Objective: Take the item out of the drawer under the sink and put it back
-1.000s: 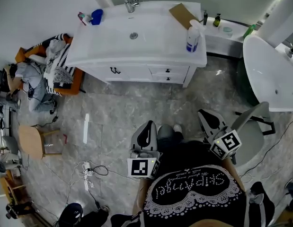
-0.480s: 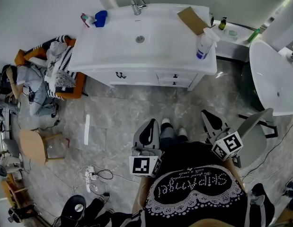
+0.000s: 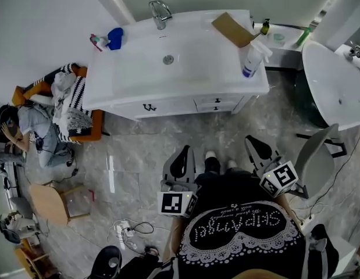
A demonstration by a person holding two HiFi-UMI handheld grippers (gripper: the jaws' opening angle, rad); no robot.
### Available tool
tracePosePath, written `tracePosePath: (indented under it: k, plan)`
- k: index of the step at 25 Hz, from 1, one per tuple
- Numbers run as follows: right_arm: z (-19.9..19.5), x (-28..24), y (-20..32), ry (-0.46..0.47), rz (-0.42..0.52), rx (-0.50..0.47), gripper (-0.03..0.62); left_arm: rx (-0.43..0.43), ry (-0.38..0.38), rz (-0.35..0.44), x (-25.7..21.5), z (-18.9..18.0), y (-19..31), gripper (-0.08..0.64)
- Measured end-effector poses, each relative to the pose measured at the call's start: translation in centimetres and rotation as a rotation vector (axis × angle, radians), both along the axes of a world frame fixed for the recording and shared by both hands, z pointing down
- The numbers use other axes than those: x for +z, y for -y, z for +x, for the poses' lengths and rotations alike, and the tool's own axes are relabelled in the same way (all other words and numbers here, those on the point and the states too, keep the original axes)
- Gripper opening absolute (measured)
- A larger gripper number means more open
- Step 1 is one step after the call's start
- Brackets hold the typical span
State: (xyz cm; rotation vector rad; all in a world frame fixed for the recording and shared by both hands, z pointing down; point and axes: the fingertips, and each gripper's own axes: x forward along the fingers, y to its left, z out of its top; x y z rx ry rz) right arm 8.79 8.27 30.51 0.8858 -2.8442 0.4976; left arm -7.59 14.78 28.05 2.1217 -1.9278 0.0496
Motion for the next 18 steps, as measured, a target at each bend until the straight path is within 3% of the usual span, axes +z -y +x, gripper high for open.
tracePosePath:
  k: [10,18]
  plan:
    - [-2.1,1.2,-0.4,-0.023,-0.024,0.014,0.018,-0.012,-0.021,-0.035,1.4,-2.4,-0.1,0.003]
    - [-1.7,1.5,0.8,-0.031,-0.029,0.006,0.018,-0.029,-0.029,-0.041,1.7,-2.1,1.1,0.003]
